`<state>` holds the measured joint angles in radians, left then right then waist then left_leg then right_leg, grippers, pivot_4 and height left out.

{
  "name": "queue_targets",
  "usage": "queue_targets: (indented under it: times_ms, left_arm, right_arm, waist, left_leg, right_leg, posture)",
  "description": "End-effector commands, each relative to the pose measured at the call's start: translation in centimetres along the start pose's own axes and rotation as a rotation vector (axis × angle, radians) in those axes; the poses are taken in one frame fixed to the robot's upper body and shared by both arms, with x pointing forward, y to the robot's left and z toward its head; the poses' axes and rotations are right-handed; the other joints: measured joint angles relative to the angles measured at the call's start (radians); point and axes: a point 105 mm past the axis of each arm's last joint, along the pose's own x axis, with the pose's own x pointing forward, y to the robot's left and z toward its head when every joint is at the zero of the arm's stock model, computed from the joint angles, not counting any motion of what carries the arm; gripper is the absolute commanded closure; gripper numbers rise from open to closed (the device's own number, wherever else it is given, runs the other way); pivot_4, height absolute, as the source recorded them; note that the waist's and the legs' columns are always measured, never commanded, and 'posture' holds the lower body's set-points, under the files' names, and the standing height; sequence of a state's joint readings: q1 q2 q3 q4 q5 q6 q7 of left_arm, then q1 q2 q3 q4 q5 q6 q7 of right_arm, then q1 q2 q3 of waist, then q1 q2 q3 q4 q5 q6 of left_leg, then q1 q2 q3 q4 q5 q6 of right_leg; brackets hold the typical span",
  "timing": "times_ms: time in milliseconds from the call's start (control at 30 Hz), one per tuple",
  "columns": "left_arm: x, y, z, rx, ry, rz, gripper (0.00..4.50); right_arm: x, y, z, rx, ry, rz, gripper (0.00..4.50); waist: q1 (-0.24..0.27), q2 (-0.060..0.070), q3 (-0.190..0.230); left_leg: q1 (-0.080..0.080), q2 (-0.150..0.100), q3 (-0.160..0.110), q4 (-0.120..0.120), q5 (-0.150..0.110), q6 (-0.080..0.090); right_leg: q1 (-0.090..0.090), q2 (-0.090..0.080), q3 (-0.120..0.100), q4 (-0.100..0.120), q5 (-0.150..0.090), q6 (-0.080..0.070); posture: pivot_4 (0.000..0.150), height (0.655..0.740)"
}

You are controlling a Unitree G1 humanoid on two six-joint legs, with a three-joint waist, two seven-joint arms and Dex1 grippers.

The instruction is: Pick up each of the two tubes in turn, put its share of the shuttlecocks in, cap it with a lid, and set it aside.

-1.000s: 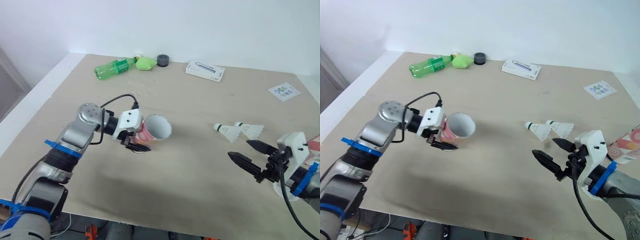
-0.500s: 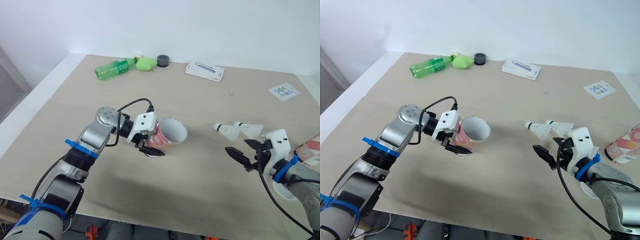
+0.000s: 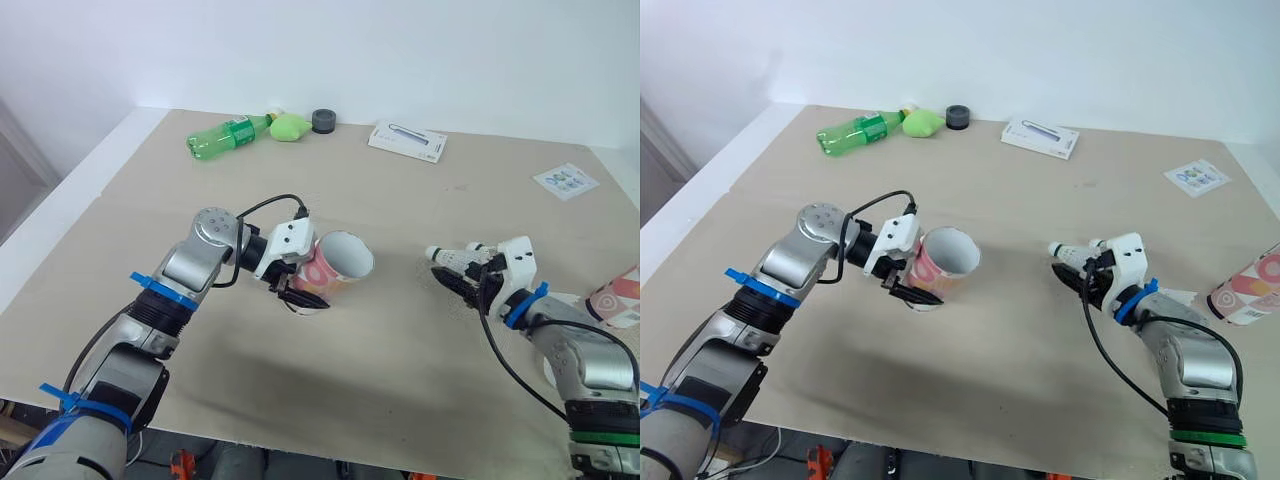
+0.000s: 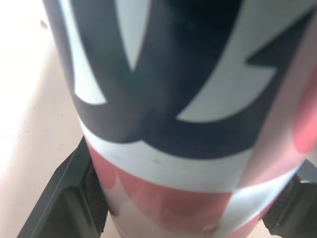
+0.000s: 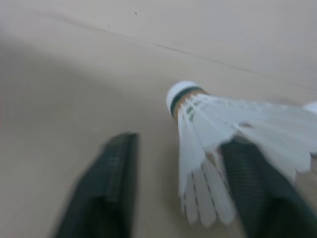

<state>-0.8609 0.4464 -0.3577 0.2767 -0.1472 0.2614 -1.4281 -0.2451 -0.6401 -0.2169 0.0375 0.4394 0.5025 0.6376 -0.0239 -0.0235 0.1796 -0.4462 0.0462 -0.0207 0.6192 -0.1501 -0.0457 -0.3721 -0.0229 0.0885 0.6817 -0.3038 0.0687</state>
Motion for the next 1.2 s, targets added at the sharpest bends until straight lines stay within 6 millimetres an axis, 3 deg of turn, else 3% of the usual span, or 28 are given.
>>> queue_targets:
  times_ms: [33,67,133,333,433,600,700,833,1200]
  left_arm:
    - [-0.3,0.3,1.0,0.033,-0.003,0.007,1.18]
    - [-0.3,0.3,1.1,0.033,-0.004,0.008,1.18]
    - [-0.2,0.2,1.1,0.033,-0.006,0.006,1.18]
    - [0.0,0.4,1.2,0.029,-0.007,-0.001,1.18]
    - [0.1,0.3,1.1,0.028,0.003,-0.018,1.18]
    - [0.1,0.3,1.2,0.024,0.003,-0.030,1.18]
    - [0.1,0.4,1.1,0.021,0.007,-0.035,1.18]
    - [0.1,0.3,1.0,0.020,0.017,-0.054,1.18]
    - [0.1,0.4,1.3,0.038,0.051,-0.101,1.18]
  right_arm:
    - [0.1,0.7,1.1,-0.023,-0.055,0.048,3.48]
    - [0.0,0.8,1.1,-0.019,-0.059,0.059,3.62]
    - [-0.2,1.2,1.1,-0.010,-0.071,0.080,4.48]
    - [-1.2,3.0,1.5,0.001,-0.083,0.183,4.48]
    - [-2.4,4.6,4.2,-0.067,-0.160,0.257,4.48]
    - [-5.5,8.2,11.1,-0.319,-0.275,0.395,4.48]
    - [-7.4,11.2,13.0,-0.469,-0.263,0.540,4.48]
    - [-8.2,13.7,12.5,-0.670,-0.122,0.683,4.48]
    - [-5.0,14.8,13.1,-0.917,-0.033,0.802,4.48]
  waist:
    - [0.000,0.000,0.000]
    - [0.000,0.000,0.000]
    - [0.000,0.000,0.000]
    - [0.000,0.000,0.000]
    - [0.000,0.001,0.000]
    - [0.000,0.002,0.001]
    - [0.000,0.002,0.001]
    - [0.000,0.002,0.001]
    - [-0.007,0.002,0.001]
  left_leg:
    - [0.000,0.000,0.000,0.000,0.000,0.000]
    - [0.000,0.000,0.000,0.000,0.000,0.000]
    - [0.000,0.000,0.000,0.000,0.000,0.000]
    - [0.000,0.000,-0.001,0.000,0.000,0.000]
    - [0.000,0.000,-0.001,0.000,0.000,0.000]
    - [0.000,0.000,0.000,0.000,0.000,0.000]
    - [0.000,0.001,-0.001,0.000,0.000,0.000]
    - [0.000,0.001,-0.002,-0.001,0.000,0.000]
    - [-0.001,0.001,-0.001,0.000,0.000,0.000]
  right_leg:
    - [0.000,0.000,0.000,0.000,0.000,0.000]
    - [0.000,0.000,0.000,0.000,0.000,0.000]
    - [0.000,0.000,0.000,0.000,0.000,0.000]
    - [0.000,0.000,-0.001,0.000,0.000,0.000]
    - [0.000,0.000,-0.001,0.000,0.000,0.000]
    - [0.000,0.000,0.000,0.000,0.000,0.001]
    - [0.000,0.001,-0.001,0.000,-0.002,0.002]
    - [0.000,0.000,-0.002,0.000,-0.002,0.001]
    - [-0.001,0.000,-0.002,0.000,-0.002,0.000]
  posture:
    - [0.150,0.7203]
    - [0.150,0.7203]
    - [0.150,0.7203]
    - [0.150,0.7203]
    - [0.150,0.7203]
    - [0.150,0.7203]
    - [0.150,0.7203]
    - [0.150,0.7203]
    - [0.150,0.7203]
